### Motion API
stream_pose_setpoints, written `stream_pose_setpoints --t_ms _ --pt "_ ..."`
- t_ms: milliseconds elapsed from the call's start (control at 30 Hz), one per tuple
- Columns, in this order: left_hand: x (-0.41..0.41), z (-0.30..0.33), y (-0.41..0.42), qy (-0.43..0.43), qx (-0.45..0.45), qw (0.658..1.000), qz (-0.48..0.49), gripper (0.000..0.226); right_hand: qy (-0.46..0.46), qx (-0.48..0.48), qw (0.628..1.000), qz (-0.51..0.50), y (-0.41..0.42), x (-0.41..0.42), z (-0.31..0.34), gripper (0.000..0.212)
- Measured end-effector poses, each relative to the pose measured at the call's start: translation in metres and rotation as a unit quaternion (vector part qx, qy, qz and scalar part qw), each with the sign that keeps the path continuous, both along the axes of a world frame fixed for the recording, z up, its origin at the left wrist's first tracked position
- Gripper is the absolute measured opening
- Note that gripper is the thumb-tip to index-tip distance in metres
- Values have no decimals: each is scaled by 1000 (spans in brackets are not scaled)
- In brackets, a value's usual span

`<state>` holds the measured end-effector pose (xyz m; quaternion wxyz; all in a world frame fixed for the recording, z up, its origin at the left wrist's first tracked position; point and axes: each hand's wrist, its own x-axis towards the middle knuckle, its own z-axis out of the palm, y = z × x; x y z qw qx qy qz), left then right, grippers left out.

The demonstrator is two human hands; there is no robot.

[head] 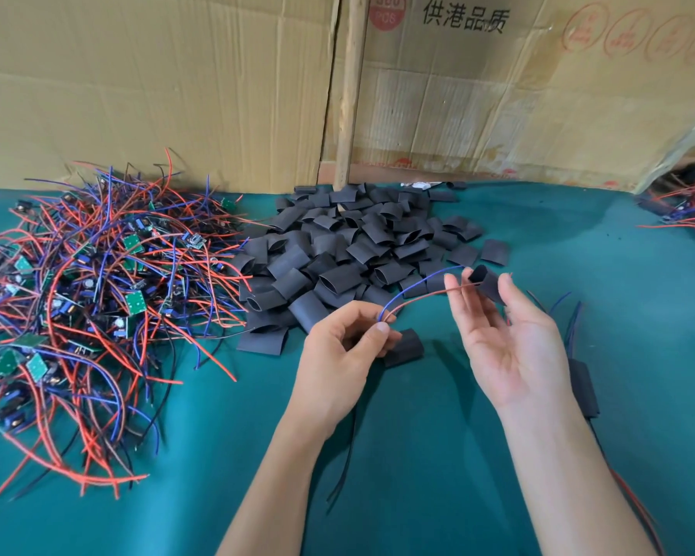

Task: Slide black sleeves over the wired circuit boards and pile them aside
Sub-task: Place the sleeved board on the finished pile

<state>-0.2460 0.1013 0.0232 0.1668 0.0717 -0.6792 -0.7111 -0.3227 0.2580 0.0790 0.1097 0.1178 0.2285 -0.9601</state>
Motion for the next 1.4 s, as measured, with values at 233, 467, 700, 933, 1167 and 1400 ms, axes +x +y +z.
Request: stream_pose_setpoints --t_ms 233,467,700,933,1167,1400 --pt "0 -1 0 -7 -1 1000 5 24 -8 12 1000 12 -4 1 -2 12" --pt "0 -1 1 -27 -11 1000 6 25 29 33 999 8 0 2 1 9" --pt "-1 -3 0 -31 -17 999 12 24 60 102 990 71 -1 4 -2 20" --pt "-1 -1 2 -26 -26 999 11 35 110 240 960 96 -15 13 -10 36" --pt "1 3 2 1 43 999 31 29 191 380 894 142 -28 22 -18 43" --pt "5 4 -6 -4 127 990 -62 55 229 451 855 115 -28 25 -21 28"
